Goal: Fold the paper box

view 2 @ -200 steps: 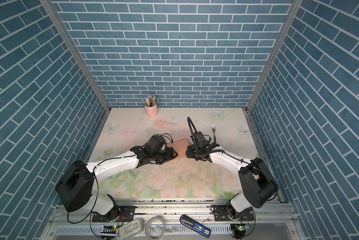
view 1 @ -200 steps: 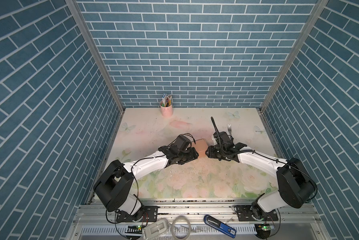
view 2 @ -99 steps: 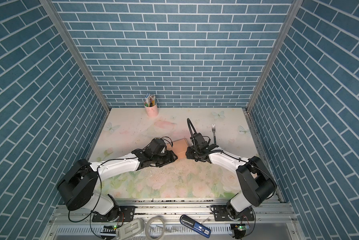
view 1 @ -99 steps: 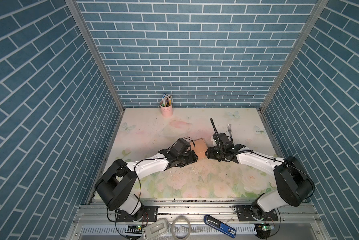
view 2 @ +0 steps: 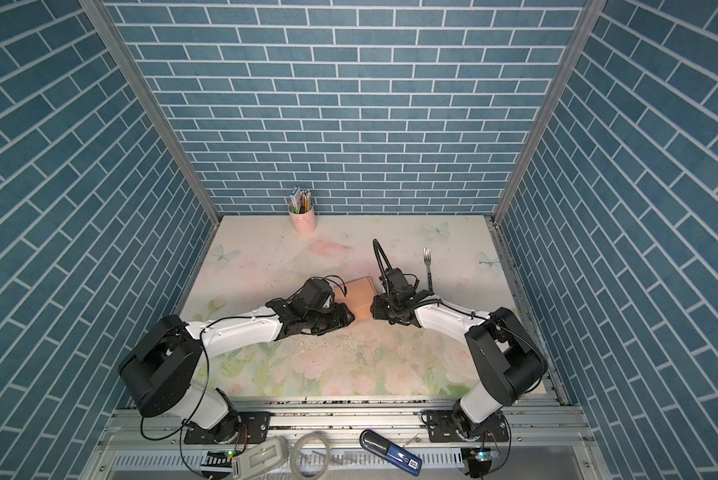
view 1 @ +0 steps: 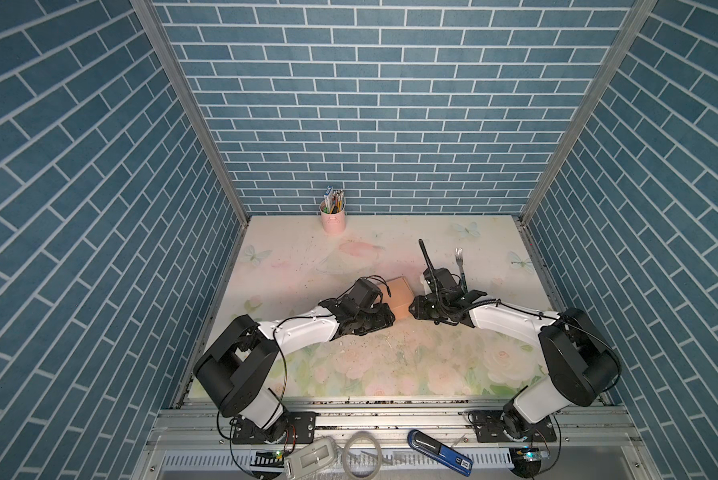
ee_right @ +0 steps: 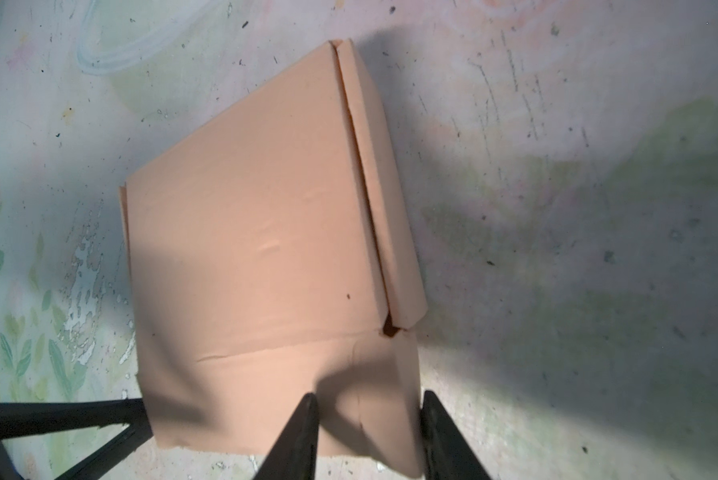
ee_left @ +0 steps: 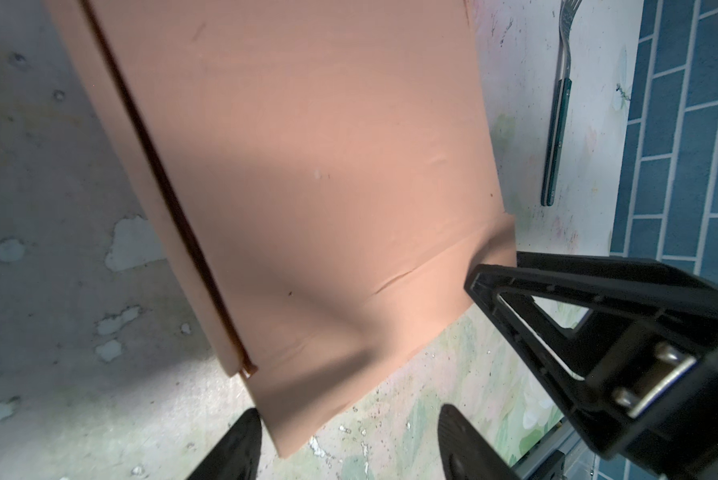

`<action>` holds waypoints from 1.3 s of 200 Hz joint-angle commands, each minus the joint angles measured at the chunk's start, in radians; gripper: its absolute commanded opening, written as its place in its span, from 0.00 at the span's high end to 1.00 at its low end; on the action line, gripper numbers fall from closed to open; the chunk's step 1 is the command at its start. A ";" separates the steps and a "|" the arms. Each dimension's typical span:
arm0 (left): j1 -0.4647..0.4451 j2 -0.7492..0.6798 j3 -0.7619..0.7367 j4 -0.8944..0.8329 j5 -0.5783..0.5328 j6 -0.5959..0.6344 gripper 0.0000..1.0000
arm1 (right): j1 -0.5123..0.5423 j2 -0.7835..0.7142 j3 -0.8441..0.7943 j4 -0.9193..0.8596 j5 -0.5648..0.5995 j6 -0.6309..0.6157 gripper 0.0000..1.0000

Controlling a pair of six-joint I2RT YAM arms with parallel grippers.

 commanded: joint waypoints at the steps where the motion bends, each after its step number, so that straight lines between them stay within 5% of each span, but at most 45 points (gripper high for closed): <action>1: 0.008 0.015 -0.022 0.014 0.000 0.022 0.31 | 0.006 0.019 -0.018 0.034 0.000 -0.026 0.60; 102: 0.043 0.016 -0.027 -0.002 0.016 0.048 0.31 | -0.013 0.058 -0.050 0.126 -0.027 -0.037 0.55; 184: 0.077 -0.091 -0.019 -0.107 0.016 0.131 0.29 | -0.027 -0.055 -0.073 0.097 -0.003 -0.062 0.48; 260: 0.105 -0.119 0.148 -0.320 -0.177 0.348 0.28 | -0.027 -0.098 -0.089 0.040 0.040 -0.052 0.56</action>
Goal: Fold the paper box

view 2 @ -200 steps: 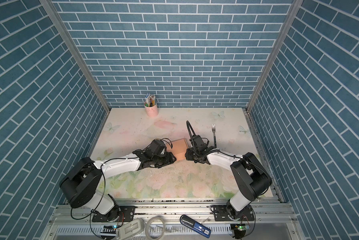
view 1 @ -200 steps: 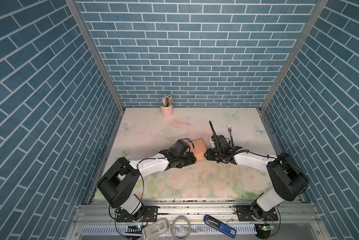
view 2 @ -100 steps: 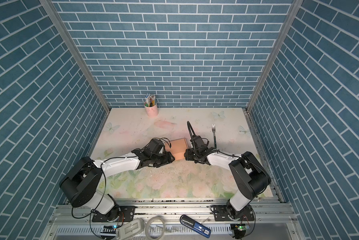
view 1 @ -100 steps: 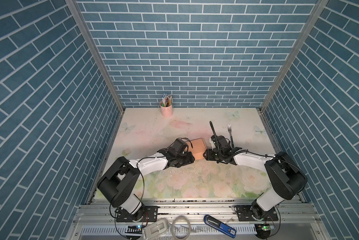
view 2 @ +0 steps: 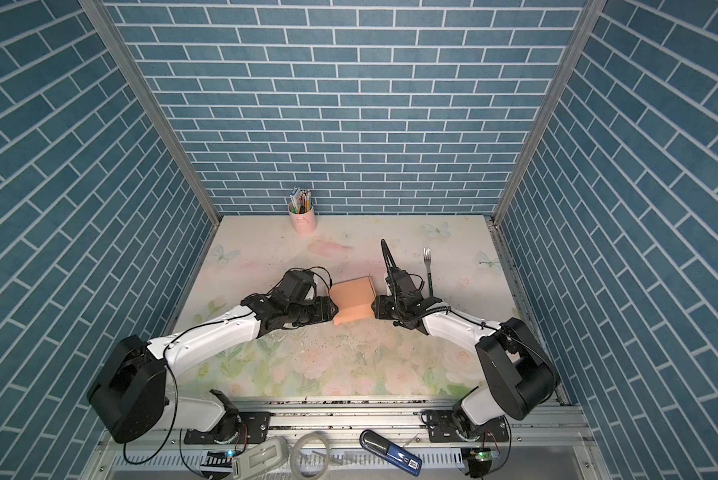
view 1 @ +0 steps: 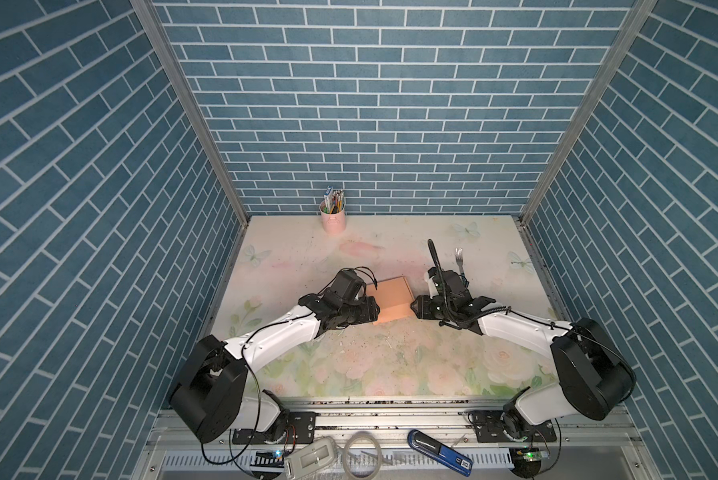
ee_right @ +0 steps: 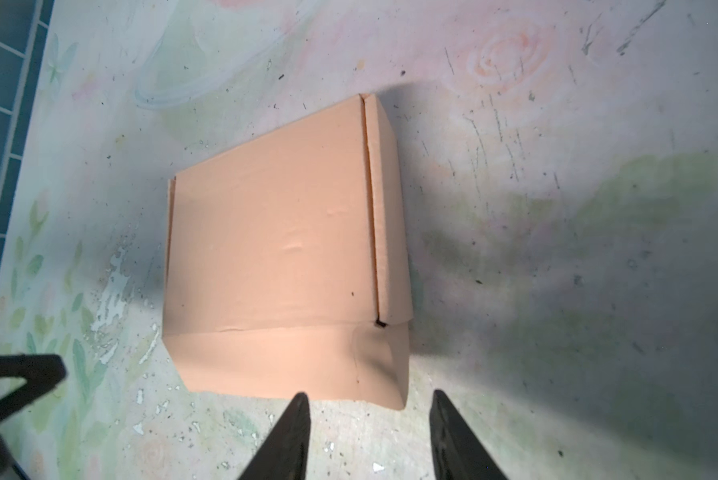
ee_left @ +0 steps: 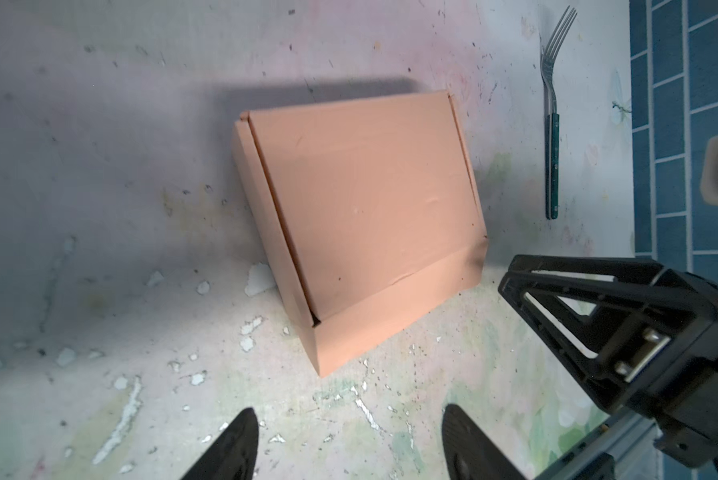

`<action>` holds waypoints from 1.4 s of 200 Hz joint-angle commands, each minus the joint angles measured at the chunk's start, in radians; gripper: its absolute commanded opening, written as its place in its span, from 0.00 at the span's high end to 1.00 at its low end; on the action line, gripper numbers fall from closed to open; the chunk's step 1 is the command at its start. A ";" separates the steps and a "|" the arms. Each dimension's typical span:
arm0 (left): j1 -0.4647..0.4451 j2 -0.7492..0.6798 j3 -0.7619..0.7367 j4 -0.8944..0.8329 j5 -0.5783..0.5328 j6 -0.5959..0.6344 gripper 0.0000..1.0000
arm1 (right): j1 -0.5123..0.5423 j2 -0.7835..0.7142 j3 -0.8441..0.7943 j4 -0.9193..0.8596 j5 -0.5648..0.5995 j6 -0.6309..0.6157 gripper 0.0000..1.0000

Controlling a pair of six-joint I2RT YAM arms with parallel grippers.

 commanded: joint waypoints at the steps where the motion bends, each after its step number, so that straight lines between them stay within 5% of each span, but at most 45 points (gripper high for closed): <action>1: 0.005 0.043 0.106 -0.113 -0.104 0.128 0.28 | -0.002 -0.012 -0.008 -0.053 0.029 -0.017 0.56; 114: 0.028 0.444 0.518 -0.142 -0.151 0.440 0.24 | 0.002 -0.017 -0.048 -0.048 0.010 0.050 0.63; 205: 0.058 0.615 0.582 -0.057 -0.057 0.428 0.24 | 0.002 0.096 0.014 -0.045 0.006 0.059 0.67; 280: 0.059 0.616 0.528 -0.015 0.056 0.382 0.26 | -0.003 0.179 0.063 -0.045 0.010 0.045 0.70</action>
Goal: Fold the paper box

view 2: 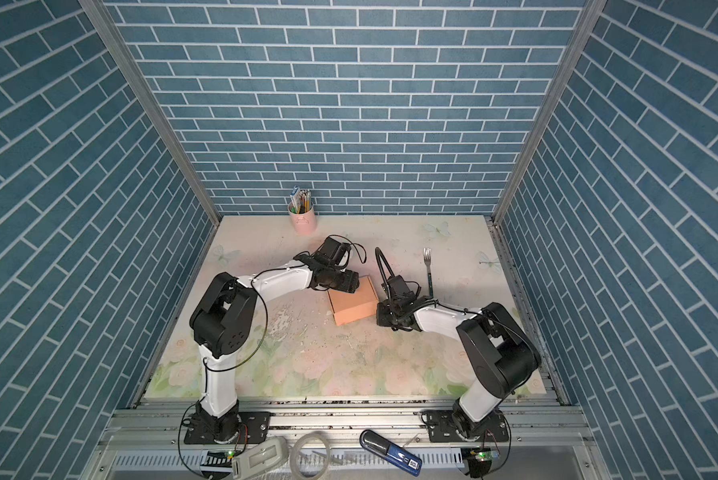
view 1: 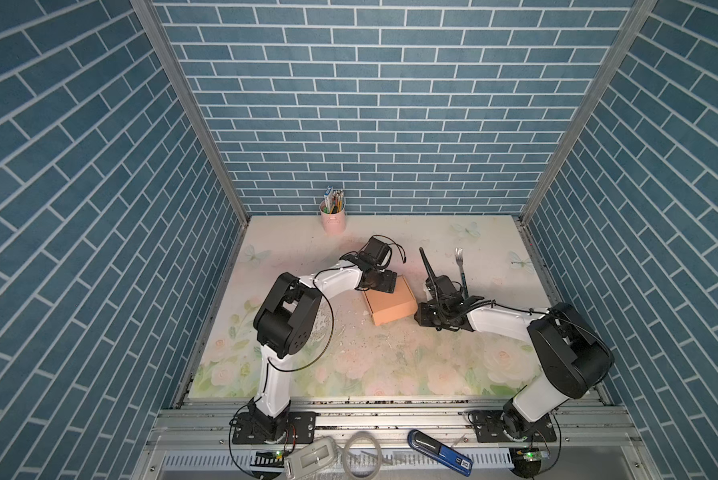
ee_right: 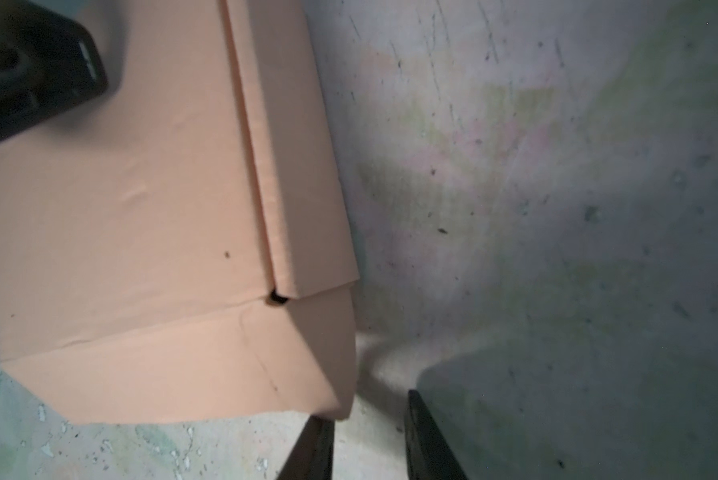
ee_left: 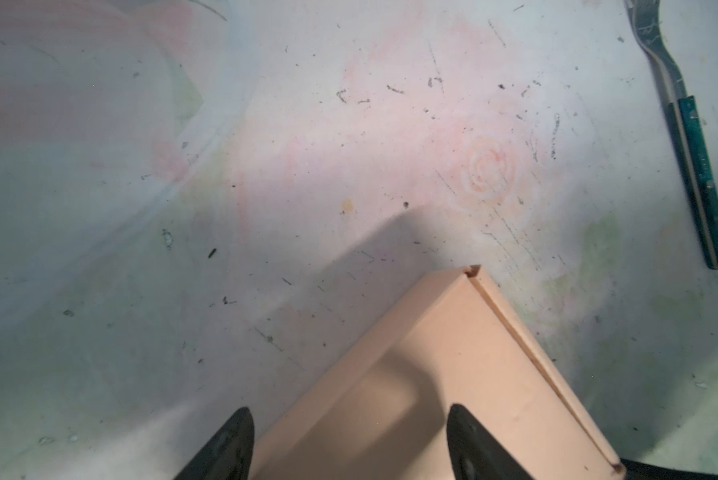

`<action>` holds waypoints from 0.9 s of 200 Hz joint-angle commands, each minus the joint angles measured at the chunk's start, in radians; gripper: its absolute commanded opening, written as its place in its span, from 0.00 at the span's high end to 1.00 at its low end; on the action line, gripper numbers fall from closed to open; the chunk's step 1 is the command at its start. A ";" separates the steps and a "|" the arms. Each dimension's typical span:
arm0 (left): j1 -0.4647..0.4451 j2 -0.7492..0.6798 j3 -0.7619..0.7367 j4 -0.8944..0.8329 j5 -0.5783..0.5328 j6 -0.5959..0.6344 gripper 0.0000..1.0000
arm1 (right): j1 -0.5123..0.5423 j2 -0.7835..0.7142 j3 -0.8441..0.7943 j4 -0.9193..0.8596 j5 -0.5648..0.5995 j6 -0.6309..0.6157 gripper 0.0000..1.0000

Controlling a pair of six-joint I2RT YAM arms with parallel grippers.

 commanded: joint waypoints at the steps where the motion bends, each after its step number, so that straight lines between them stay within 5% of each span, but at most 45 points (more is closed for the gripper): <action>1: 0.002 -0.007 -0.031 0.020 0.058 -0.022 0.26 | -0.004 0.034 0.042 -0.006 0.005 0.006 0.70; 180: -0.034 -0.183 -0.321 0.178 0.137 -0.165 0.28 | -0.021 0.174 0.138 -0.005 -0.009 -0.022 0.70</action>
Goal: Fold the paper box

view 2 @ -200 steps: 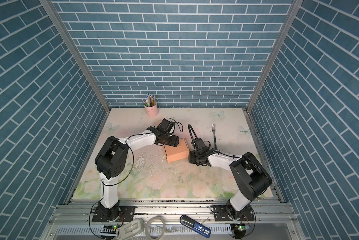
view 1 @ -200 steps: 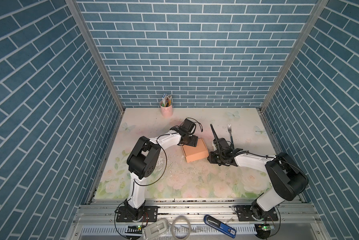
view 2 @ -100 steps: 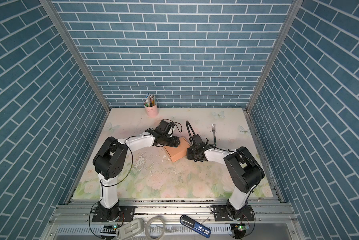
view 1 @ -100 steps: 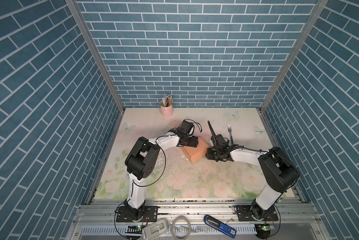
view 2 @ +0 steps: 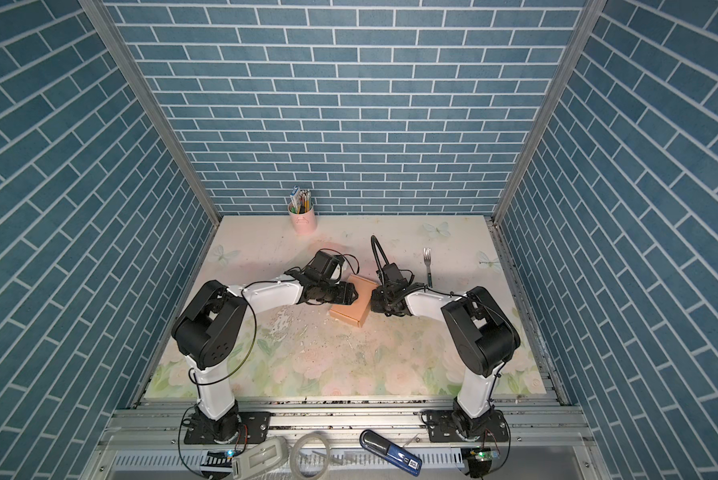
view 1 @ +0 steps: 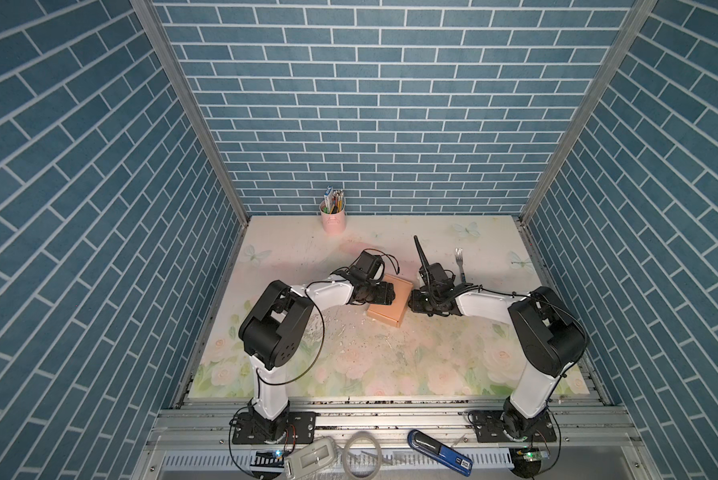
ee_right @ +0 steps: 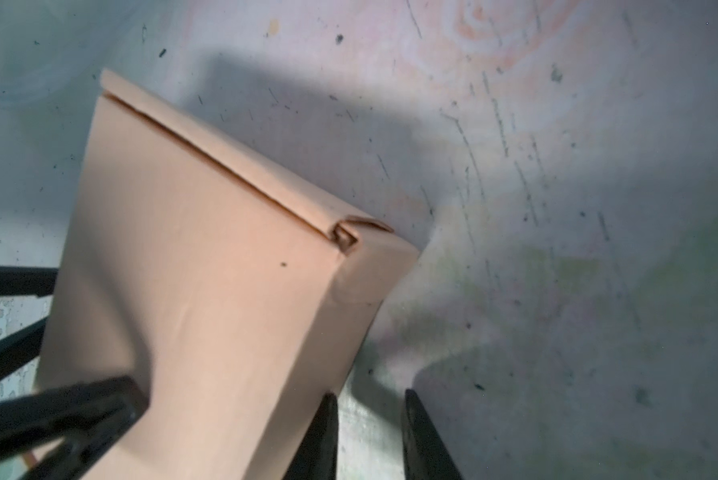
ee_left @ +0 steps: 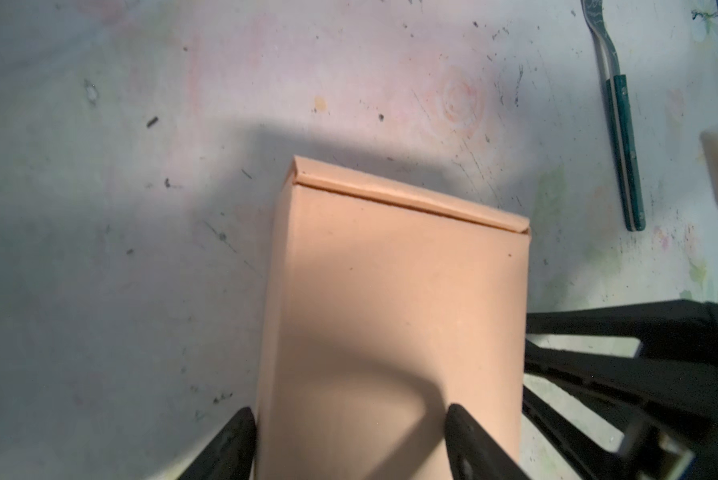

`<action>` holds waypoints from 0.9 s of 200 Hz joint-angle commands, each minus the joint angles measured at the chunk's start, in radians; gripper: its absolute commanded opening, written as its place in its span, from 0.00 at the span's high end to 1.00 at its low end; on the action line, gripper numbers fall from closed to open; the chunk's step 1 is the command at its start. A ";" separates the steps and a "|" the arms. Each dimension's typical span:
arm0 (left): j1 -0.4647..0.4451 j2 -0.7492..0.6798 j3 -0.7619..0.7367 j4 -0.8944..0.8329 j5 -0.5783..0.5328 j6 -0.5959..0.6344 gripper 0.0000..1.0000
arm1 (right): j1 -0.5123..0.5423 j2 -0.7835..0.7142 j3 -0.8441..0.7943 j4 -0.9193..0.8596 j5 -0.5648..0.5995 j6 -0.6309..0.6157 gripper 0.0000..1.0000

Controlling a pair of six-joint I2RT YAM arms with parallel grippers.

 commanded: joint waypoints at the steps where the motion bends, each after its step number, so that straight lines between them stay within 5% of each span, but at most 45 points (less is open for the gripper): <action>1: -0.023 -0.046 -0.049 0.008 0.030 -0.032 0.28 | -0.002 0.022 -0.027 -0.017 -0.002 -0.012 0.70; 81: -0.020 -0.324 -0.188 0.024 -0.015 0.028 0.23 | -0.027 -0.176 -0.199 0.038 0.058 -0.031 0.68; 137: 0.012 -0.525 -0.309 -0.091 -0.202 -0.009 0.22 | -0.029 -0.323 -0.262 -0.012 0.130 -0.048 0.67; 180: 0.025 -0.529 -0.366 -0.149 -0.300 -0.045 0.22 | -0.026 -0.356 -0.283 -0.033 0.138 -0.041 0.67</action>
